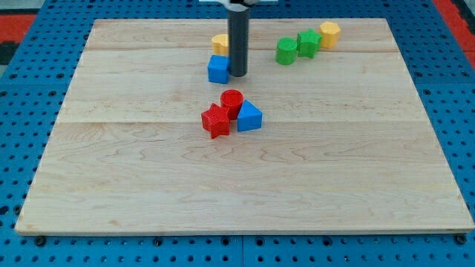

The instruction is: Push the red blocks below the blue cube

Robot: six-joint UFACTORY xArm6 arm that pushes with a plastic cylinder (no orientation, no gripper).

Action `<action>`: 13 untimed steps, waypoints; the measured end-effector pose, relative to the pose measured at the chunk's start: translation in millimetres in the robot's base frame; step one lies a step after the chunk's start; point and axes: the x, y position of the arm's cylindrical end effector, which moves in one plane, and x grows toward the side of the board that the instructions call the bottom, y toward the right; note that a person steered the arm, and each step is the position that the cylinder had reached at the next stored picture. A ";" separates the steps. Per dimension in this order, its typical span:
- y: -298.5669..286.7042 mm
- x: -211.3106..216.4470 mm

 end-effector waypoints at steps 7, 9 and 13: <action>87.7 15.3; 87.5 21.1; 57.3 74.3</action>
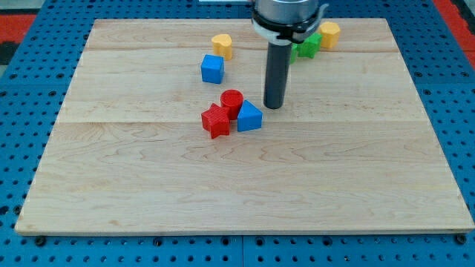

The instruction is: Push the red blocks below the blue cube

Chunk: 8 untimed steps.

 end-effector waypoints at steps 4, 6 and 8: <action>-78.5 7.4; -68.1 37.4; -83.4 102.2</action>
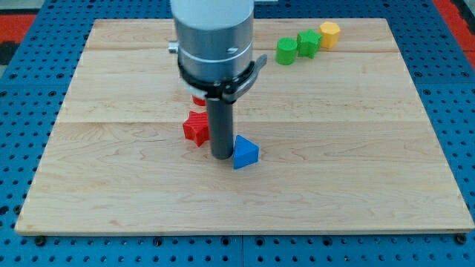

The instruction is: Push the red blocks below the blue cube

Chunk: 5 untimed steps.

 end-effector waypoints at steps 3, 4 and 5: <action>-15.3 -28.1; 65.1 -66.3; 174.0 -142.5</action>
